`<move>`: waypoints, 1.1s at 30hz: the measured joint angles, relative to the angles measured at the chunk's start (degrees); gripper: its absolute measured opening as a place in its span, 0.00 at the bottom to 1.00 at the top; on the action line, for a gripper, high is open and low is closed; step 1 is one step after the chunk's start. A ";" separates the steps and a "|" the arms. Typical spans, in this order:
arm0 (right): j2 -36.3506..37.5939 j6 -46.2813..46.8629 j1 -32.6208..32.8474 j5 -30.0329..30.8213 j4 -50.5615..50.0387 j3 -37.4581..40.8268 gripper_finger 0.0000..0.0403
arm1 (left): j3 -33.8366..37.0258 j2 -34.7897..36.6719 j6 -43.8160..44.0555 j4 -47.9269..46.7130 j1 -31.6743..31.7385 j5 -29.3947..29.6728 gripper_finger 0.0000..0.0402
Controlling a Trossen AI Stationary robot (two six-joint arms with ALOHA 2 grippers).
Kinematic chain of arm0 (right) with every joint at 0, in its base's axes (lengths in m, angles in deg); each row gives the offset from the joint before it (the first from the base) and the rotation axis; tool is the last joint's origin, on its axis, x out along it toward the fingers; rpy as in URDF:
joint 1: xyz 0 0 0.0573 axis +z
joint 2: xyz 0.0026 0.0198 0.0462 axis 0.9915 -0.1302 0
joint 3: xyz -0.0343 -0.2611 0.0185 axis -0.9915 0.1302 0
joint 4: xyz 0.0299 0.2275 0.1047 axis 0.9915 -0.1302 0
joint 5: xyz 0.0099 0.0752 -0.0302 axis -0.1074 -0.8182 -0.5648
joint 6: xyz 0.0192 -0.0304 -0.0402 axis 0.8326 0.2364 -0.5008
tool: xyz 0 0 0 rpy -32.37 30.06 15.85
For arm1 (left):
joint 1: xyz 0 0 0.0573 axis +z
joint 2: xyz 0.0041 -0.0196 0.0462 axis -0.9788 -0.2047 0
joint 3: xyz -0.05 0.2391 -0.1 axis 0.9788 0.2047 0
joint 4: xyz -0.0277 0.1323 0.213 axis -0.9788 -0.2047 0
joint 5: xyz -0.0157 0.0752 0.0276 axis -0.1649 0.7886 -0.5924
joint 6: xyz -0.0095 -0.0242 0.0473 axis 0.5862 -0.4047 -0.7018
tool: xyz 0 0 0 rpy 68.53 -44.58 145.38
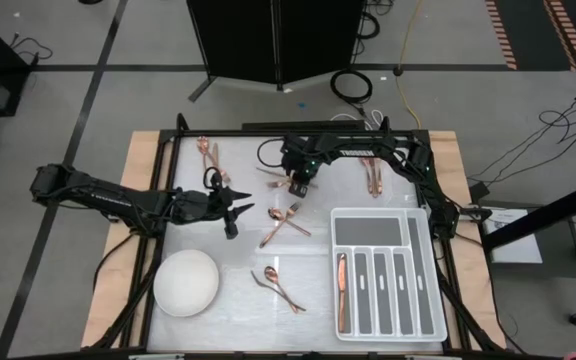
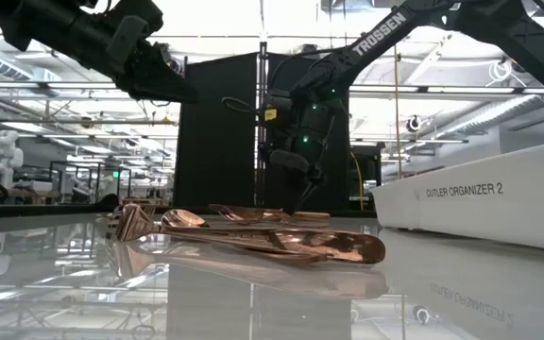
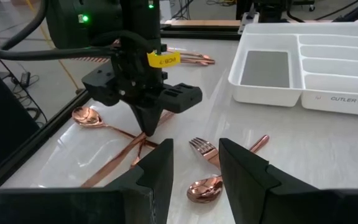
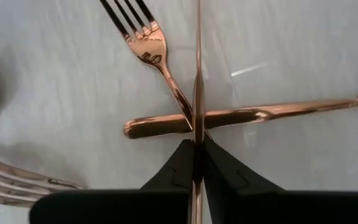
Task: Sort silverware
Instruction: Put the middle brown knife in white silverware organizer
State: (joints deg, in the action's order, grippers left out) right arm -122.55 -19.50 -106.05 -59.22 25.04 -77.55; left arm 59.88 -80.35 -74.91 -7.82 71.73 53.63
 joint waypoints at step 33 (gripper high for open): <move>47.77 61.84 25.31 9.36 -8.18 29.48 0.00 | 0.00 0.00 -0.20 -1.38 0.00 0.00 0.32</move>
State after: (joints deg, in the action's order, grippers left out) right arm -74.78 42.33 -80.74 -49.86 16.85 -48.07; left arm 59.88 -80.35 -75.10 -9.20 71.73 53.63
